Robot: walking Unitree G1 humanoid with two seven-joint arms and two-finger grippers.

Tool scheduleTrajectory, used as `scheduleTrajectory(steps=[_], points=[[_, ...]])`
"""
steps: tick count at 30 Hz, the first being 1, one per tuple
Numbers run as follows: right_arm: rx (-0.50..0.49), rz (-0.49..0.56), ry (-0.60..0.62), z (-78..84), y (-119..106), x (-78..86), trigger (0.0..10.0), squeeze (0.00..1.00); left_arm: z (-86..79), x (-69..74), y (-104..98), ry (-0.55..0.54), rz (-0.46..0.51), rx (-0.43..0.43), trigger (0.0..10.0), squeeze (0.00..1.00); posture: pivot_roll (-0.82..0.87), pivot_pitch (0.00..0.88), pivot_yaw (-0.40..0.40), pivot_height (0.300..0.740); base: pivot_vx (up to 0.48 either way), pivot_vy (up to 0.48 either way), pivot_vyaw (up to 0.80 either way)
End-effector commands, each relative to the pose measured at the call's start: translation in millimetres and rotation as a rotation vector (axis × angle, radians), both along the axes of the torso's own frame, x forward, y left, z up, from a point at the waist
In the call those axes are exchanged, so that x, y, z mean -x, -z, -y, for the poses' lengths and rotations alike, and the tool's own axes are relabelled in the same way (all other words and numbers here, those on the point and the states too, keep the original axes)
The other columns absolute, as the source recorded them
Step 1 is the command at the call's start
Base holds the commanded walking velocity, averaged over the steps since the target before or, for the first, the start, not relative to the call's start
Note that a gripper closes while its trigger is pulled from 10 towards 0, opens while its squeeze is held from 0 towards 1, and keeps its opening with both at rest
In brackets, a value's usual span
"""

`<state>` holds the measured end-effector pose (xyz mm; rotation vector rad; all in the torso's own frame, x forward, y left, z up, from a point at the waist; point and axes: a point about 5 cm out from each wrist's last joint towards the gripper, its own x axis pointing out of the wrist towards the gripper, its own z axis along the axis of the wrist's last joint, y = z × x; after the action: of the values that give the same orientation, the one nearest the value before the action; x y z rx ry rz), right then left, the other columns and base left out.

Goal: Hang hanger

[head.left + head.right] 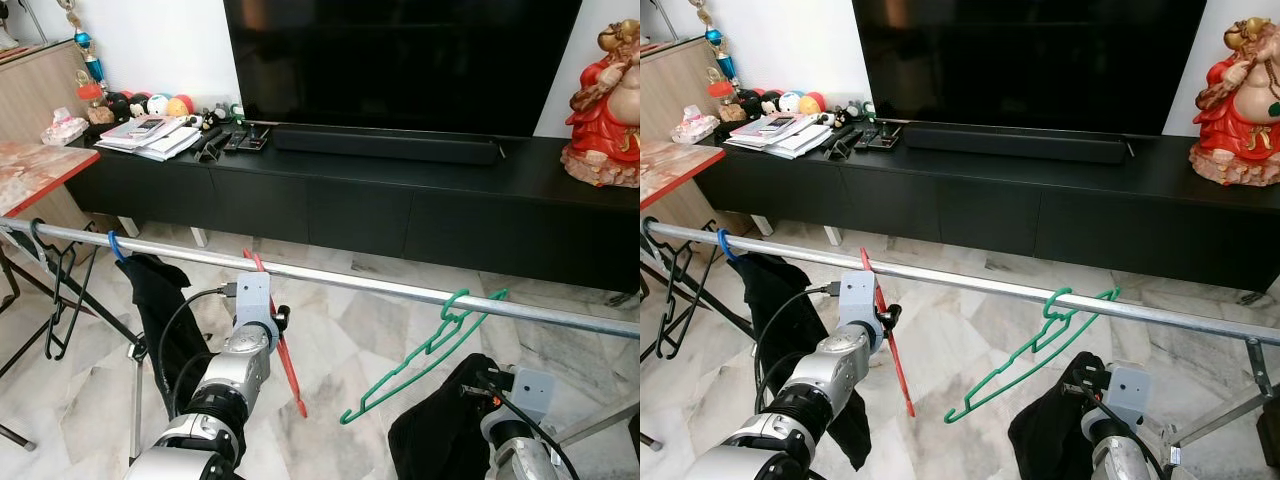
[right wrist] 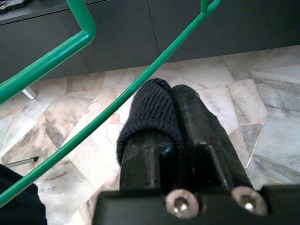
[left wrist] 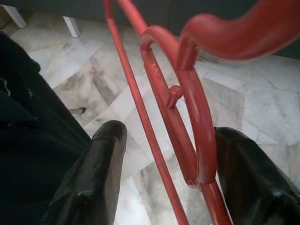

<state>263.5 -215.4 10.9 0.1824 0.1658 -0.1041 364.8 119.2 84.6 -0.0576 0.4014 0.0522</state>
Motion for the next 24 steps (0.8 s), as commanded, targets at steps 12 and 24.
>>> scheduleTrajectory(steps=[12, 24], points=[[0.004, 0.028, -0.008, -3.0, -2.8, -1.8, 10.0, 0.00, 4.5, -1.3, -1.5, 0.034, 0.020, -0.010, 0.0, 0.00, -0.09, 0.000, 0.060, 0.740, 0.000, 0.000, 0.00], [0.003, 0.028, -0.002, -2.3, -3.3, -2.4, 10.0, 0.00, 7.3, -1.8, -3.0, 0.067, 0.037, 0.002, 0.0, 0.00, -0.09, 0.013, 0.056, 0.740, 0.000, 0.000, 0.00]])
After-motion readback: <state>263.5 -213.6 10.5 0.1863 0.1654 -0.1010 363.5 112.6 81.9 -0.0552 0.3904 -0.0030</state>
